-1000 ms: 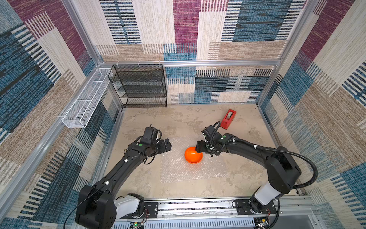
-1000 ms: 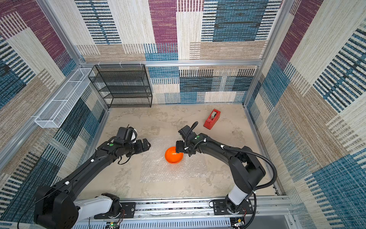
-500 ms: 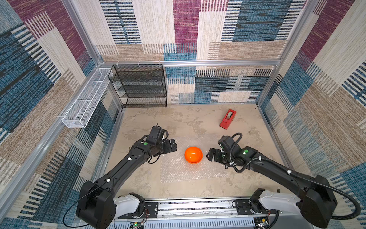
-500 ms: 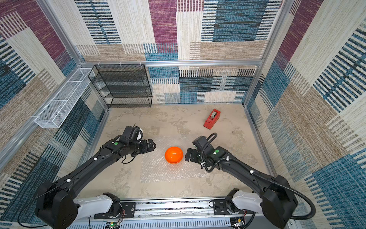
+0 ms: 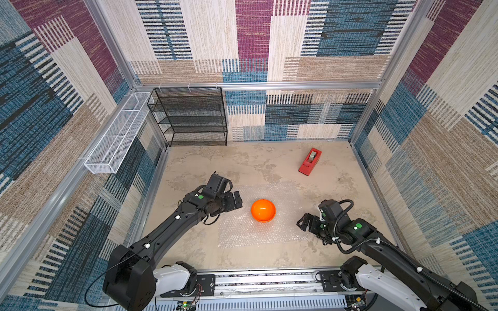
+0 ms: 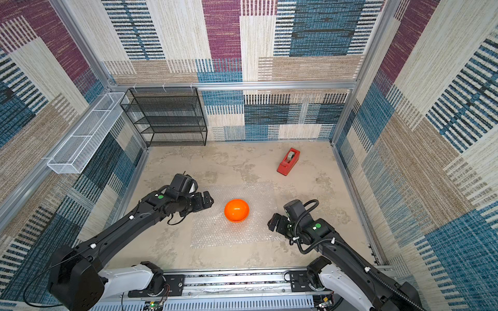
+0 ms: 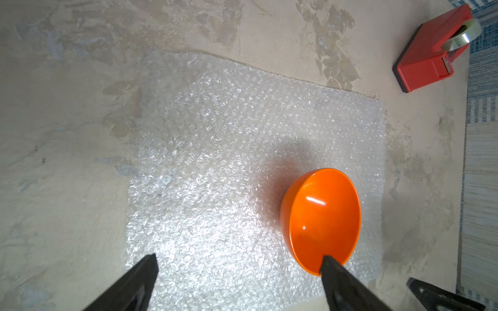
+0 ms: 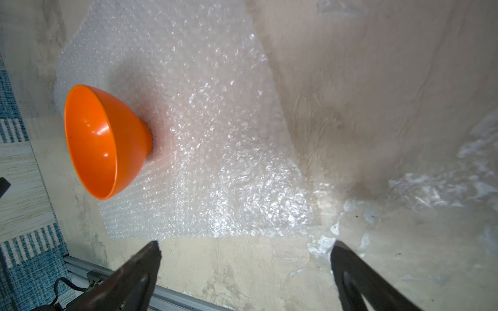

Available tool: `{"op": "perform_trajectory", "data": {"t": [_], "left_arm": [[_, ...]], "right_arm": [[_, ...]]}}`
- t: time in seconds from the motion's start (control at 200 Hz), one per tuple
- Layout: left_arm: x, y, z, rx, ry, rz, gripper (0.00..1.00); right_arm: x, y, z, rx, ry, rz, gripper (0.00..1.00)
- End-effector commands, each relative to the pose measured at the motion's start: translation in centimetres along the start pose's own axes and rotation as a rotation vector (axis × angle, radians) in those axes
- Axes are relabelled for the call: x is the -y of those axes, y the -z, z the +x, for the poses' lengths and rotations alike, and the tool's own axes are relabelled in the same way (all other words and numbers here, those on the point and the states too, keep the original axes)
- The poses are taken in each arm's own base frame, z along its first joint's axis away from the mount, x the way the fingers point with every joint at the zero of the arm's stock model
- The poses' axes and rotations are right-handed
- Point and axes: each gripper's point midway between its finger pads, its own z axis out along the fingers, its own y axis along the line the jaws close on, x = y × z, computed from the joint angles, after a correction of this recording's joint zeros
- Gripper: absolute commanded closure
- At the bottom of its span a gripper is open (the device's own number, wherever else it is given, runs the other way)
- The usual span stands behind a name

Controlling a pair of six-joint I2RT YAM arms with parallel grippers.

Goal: Wrap bowls in bubble wrap
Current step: Wrap the bowl in bubble wrap.

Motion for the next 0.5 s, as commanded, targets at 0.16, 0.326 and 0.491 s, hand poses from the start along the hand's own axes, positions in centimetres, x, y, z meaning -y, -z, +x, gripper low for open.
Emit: {"op": "perform_trajectory", "data": {"t": [0.16, 0.326, 0.491], "left_arm": [[-0.4, 0.5, 0.2, 0.017, 0.002, -0.003, 0.01], [-0.1, 0.6, 0.2, 0.015, -0.015, 0.008, 0.02], [-0.1, 1.1, 0.1, 0.038, -0.012, 0.024, 0.03]], "right_arm": [[0.9, -1.2, 1.7, -0.042, -0.027, -0.046, 0.08], [1.3, -2.2, 2.0, -0.051, -0.040, -0.051, 0.13], [1.9, -3.0, 2.1, -0.053, -0.040, -0.031, 0.14]]}}
